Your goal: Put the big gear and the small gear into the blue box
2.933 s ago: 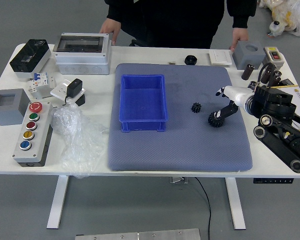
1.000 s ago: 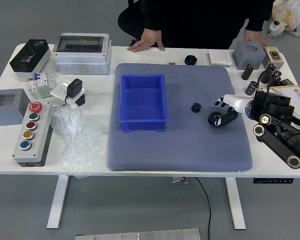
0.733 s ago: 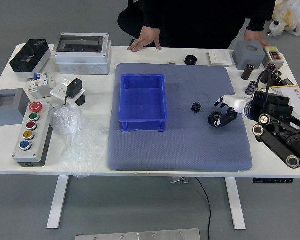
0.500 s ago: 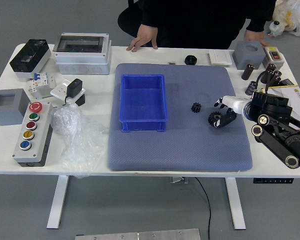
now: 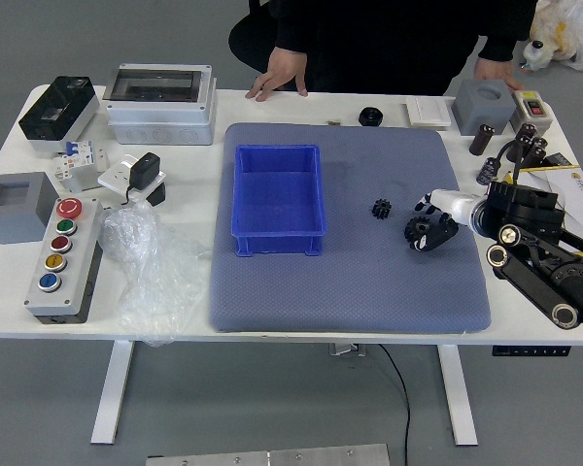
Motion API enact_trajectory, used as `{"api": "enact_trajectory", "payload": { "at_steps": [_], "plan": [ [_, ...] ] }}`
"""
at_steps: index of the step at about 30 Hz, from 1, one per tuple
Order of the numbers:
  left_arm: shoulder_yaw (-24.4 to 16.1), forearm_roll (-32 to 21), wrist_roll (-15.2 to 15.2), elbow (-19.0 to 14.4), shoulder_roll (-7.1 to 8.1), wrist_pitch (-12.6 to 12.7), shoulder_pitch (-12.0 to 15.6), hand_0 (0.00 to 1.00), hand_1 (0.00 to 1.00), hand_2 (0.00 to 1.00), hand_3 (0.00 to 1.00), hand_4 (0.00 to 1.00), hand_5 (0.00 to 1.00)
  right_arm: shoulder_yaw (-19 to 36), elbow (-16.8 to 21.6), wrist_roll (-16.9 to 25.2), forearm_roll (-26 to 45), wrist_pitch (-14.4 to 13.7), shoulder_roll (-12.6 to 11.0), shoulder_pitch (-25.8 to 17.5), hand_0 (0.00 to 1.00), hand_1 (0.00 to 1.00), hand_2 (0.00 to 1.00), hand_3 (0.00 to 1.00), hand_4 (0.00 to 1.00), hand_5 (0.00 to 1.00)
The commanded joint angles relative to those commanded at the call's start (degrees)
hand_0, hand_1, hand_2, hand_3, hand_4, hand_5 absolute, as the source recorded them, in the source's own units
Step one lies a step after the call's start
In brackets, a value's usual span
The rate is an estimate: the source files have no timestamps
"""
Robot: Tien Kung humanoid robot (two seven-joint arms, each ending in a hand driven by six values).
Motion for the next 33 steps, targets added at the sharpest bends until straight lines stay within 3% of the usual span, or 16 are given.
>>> {"api": "enact_trajectory", "payload": {
  "at_steps": [10,11,16,17,22,23,28,29,33],
  "plan": [
    [0.1,0.0,0.0,0.0,-0.01,0.0,0.0,0.867,0.845,0.839,0.799,0.613,0.378,-0.4,-0.1,-0.2,-0.3,-0.5,0.4,-0.2,0.750,0.766,0.851,0.898,0.814,0.300],
    [0.1,0.0,0.0,0.0,-0.01,0.0,0.0,0.867,0.845,0.840,0.799,0.613,0.377,-0.5,-0.1,-0.2,-0.4,-0.6,0.4,-0.2,0.689,0.698,0.793,0.870,0.802,0.296],
    [0.2,0.0,0.0,0.0,-0.02,0.0,0.0,0.867,0.845,0.840,0.799,0.613,0.377,-0.6,-0.1,-0.2,-1.2,-1.2,0.6,-0.3,0.689,0.698,0.793,0.870,0.802,0.296],
    [0.2,0.0,0.0,0.0,-0.02,0.0,0.0,0.867,0.845,0.839,0.798,0.612,0.376,-0.7,-0.1,-0.2,-1.4,-1.4,0.7,-0.4,0.576,0.597,0.714,0.806,0.773,0.271],
    [0.1,0.0,0.0,0.0,-0.05,0.0,-0.1,0.867,0.845,0.839,0.798,0.612,0.376,-0.8,-0.1,-0.2,-2.3,-2.1,0.8,-0.5,0.576,0.597,0.714,0.806,0.773,0.271],
    [0.1,0.0,0.0,0.0,-0.05,0.0,0.0,0.867,0.845,0.839,0.800,0.613,0.376,-0.9,-0.1,-0.2,-2.5,-2.2,0.8,-0.6,0.423,0.484,0.597,0.714,0.687,0.231],
    [0.1,0.0,0.0,0.0,-0.10,0.0,0.0,0.867,0.845,0.839,0.800,0.613,0.376,-0.8,-0.1,-0.3,-3.2,-2.8,1.0,-0.9,0.423,0.484,0.597,0.714,0.687,0.231],
    [0.1,0.0,0.0,0.0,-0.11,0.0,0.0,0.867,0.845,0.839,0.799,0.613,0.377,-0.8,-0.1,-0.3,-3.4,-2.9,1.1,-0.9,0.389,0.426,0.531,0.655,0.616,0.187],
    [0.1,0.0,0.0,0.0,-0.16,0.0,0.0,0.867,0.845,0.839,0.799,0.613,0.377,-0.6,-0.2,-0.3,-4.1,-3.6,1.1,-1.1,0.389,0.426,0.531,0.655,0.616,0.187]
  ]
}}
